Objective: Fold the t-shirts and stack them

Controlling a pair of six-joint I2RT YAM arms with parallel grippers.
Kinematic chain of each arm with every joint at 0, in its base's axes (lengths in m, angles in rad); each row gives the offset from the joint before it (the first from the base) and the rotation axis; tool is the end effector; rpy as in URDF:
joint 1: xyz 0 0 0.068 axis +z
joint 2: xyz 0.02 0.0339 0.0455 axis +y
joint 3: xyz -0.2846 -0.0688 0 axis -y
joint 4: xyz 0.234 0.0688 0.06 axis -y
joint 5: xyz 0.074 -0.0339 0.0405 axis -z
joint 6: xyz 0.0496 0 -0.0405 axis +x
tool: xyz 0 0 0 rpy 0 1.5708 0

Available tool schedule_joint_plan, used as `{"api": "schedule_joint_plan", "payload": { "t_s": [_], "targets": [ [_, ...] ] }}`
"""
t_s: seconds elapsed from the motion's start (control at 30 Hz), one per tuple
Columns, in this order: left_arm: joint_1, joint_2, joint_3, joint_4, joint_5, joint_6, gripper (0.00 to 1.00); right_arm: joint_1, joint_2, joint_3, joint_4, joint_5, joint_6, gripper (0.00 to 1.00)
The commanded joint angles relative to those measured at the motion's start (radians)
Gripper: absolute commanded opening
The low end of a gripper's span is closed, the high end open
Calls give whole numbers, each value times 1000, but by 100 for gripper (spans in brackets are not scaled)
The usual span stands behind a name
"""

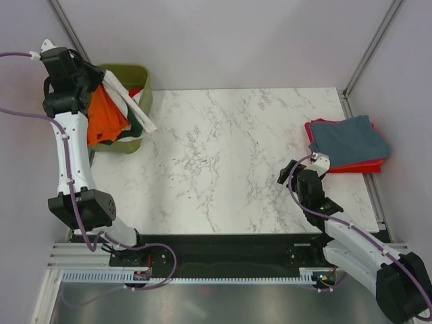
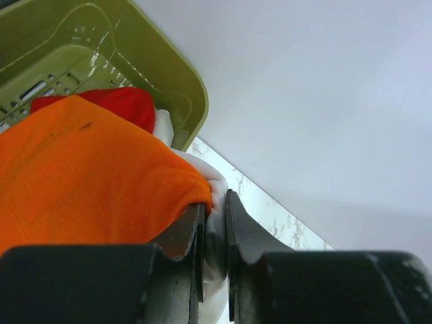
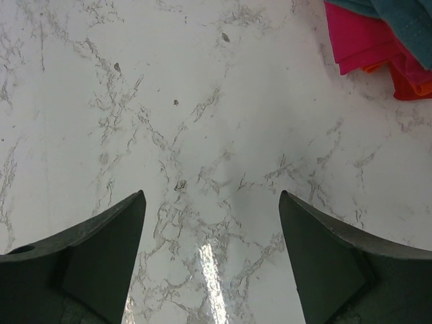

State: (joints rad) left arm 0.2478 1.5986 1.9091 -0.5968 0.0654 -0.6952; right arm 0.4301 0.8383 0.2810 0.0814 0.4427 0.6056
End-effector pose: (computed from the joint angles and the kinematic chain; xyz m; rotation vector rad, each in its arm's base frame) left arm 0.3409 0.0829 0.4917 -0.8096 1.6888 -0.3704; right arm 0.1594 0.0497 0.1978 0.4453 1.9537 0.2109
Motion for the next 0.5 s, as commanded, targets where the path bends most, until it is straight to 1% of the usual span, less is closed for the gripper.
{"api": "schedule_joint_plan", "payload": {
  "t_s": [0.0,0.1,0.17,0.2,0.23,0.27,0.3,0.4,0.47],
  "targets": [
    [-1,18,71,101,-1,-13,17,2,4,15,23,-4,-7,88],
    [21,107,105,57,91,-18,17,2,-1,15,20,-4,-7,87],
    [24,133,88,46,144,-18,18,1,-5,14,18,-2,-9,88],
    [25,142,76,46,154,-23,24,2,-5,14,20,-4,-9,87],
    [24,156,65,34,157,-27,68,2,-5,14,20,-4,-9,88],
    [25,162,48,25,148,-35,90,1,-5,14,20,-4,-9,87],
    [25,164,41,19,148,-38,100,2,-4,14,18,-6,-9,88],
    [27,152,10,5,131,-29,100,2,-4,14,20,-4,-9,88],
    [27,117,-25,6,107,-21,100,1,2,15,20,-6,-9,88]
  ]
}}
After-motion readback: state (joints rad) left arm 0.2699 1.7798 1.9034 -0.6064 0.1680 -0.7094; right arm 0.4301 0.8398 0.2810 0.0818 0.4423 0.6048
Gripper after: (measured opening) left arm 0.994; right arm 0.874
